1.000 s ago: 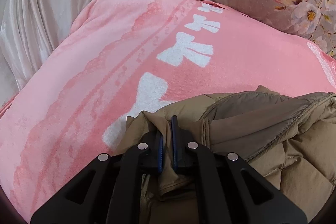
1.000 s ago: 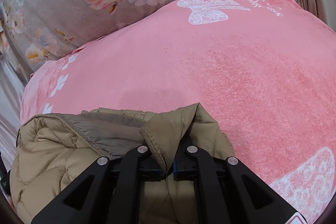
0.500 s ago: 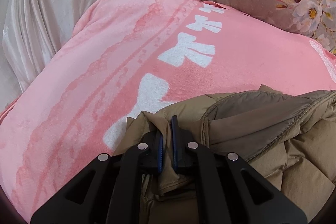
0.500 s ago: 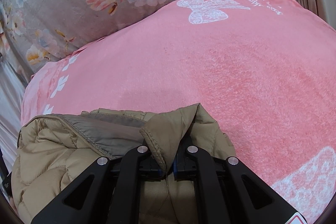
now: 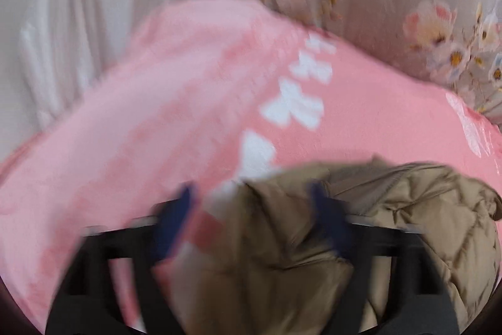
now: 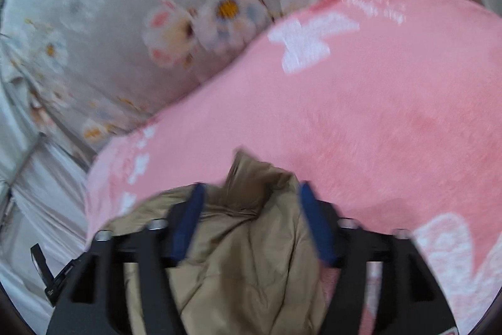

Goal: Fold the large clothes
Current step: 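Lay the jacket flat on the blanket and open both grippers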

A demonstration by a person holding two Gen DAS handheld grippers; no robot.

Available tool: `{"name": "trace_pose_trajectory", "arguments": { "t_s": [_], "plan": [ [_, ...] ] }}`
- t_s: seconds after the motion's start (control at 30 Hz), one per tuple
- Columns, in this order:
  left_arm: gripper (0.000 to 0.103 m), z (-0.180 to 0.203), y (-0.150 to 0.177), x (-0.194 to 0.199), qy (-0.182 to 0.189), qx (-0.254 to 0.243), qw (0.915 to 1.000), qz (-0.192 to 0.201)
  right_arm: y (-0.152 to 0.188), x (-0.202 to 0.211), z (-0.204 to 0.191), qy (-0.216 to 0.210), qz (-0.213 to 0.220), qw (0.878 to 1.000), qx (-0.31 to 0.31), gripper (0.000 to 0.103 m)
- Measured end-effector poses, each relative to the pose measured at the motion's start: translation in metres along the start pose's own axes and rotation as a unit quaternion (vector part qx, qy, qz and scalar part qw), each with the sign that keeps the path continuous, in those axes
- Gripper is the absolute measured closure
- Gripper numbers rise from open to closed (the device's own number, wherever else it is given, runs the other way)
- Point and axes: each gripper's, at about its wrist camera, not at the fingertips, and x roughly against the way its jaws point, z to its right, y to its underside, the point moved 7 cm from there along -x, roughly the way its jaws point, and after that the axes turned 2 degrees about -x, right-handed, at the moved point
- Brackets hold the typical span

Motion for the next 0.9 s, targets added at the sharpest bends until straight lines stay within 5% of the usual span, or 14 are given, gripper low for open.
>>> {"name": "trace_pose_trajectory", "arguments": {
  "t_s": [0.07, 0.13, 0.27, 0.37, 0.47, 0.6, 0.9],
  "plan": [
    [0.005, -0.014, -0.020, 0.047, -0.015, -0.017, 0.9975, 0.067, -0.015, 0.037, -0.003, 0.002, 0.029, 0.999, 0.012, 0.030],
    [0.005, -0.018, -0.035, 0.073, -0.028, -0.022, 0.9960, 0.082, -0.024, 0.064, -0.018, 0.022, 0.067, 0.997, 0.043, 0.033],
    [0.015, 0.020, -0.055, 0.097, 0.019, -0.010, 0.9968, 0.077, -0.010, 0.066, -0.091, 0.026, 0.087, 0.988, 0.122, 0.073],
    [0.032, 0.076, -0.051, 0.083, 0.058, -0.032, 0.9967, 0.047, 0.019, 0.031, -0.137, 0.016, 0.057, 0.984, 0.169, 0.088],
    [0.043, 0.122, -0.036, 0.059, 0.072, -0.057, 0.9957, 0.009, 0.053, -0.016, -0.171, 0.010, 0.014, 0.979, 0.201, 0.090],
    [0.046, 0.164, -0.006, 0.022, 0.061, -0.086, 0.9940, -0.028, 0.081, -0.059, -0.178, 0.047, -0.013, 0.970, 0.239, 0.091],
    [0.045, 0.178, 0.037, -0.021, 0.040, -0.090, 0.9934, -0.059, 0.119, -0.107, -0.141, 0.075, -0.058, 0.968, 0.233, 0.096]
  ]
}}
